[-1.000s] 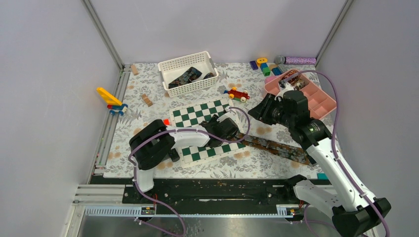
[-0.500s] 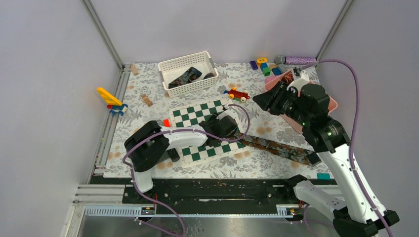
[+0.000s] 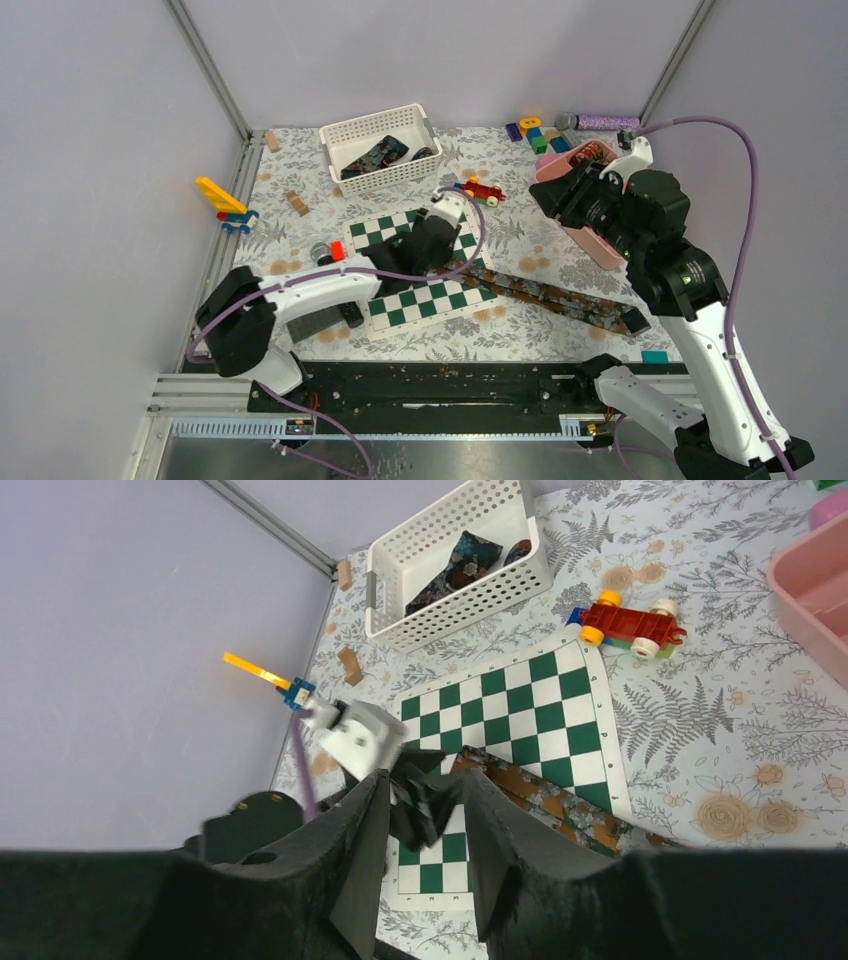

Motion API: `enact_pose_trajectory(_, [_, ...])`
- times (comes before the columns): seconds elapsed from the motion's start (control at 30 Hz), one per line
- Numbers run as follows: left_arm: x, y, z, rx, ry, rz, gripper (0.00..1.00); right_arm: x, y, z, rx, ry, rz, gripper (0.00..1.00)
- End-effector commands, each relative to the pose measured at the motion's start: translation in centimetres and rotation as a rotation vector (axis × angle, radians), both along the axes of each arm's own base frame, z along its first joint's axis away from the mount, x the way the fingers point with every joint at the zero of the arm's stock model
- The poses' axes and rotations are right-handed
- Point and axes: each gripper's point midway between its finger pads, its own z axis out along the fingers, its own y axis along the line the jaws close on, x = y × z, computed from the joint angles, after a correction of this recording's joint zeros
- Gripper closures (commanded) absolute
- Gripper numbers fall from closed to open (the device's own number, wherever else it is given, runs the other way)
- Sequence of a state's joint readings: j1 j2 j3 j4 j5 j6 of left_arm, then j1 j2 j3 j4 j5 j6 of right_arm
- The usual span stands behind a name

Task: Roll the ties
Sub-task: Roll the tie at the center of the board.

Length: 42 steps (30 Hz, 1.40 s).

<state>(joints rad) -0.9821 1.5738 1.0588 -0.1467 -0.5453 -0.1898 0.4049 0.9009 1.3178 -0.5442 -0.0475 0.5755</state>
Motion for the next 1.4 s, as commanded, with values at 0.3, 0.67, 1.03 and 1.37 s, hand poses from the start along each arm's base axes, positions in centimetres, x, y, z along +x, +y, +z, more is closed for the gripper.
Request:
enact_pose_trajectory(0.3, [3.9, 8.0, 0.9, -0.574, 0.079, 0.199, 0.36, 3.8, 3.9, -9.6, 0.01, 0.246, 0.055, 0.64])
enact_pose_trajectory(0.67, [5.4, 8.5, -0.7, -0.826, 0.116, 0.198, 0.29, 6.4, 15.6, -22.0, 0.021, 0.516, 0.322, 0.68])
enact_pose_trajectory(1.03, [5.2, 7.6, -3.9, -0.89, 0.206, 0.189, 0.29, 6.4, 21.4, -27.4, 0.045, 0.657, 0.472, 0.73])
enact_pose_trajectory(1.37, [4.4, 7.4, -5.7, -0.892, 0.252, 0.182, 0.31, 6.9, 21.5, -30.2, 0.019, 0.71, 0.444, 0.73])
